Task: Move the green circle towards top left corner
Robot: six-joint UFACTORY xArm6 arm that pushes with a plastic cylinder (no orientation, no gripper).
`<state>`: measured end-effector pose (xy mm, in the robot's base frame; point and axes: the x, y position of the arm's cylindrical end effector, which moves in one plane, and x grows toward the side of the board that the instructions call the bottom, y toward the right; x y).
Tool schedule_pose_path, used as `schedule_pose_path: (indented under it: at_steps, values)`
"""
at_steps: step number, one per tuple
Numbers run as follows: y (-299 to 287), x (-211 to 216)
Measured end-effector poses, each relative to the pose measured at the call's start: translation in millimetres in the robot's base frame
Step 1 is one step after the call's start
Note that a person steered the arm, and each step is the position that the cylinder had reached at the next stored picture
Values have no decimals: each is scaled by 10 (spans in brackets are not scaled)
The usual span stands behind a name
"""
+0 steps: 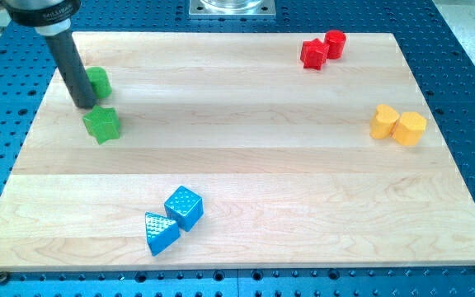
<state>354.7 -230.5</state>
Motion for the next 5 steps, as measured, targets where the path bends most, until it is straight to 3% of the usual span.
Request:
schedule_pose_path:
  at_steps: [1,2,3,4,5]
  values:
    - [4,-470]
    - [232,-256]
    - [542,-394]
    - [488,-850]
    - [311,-956]
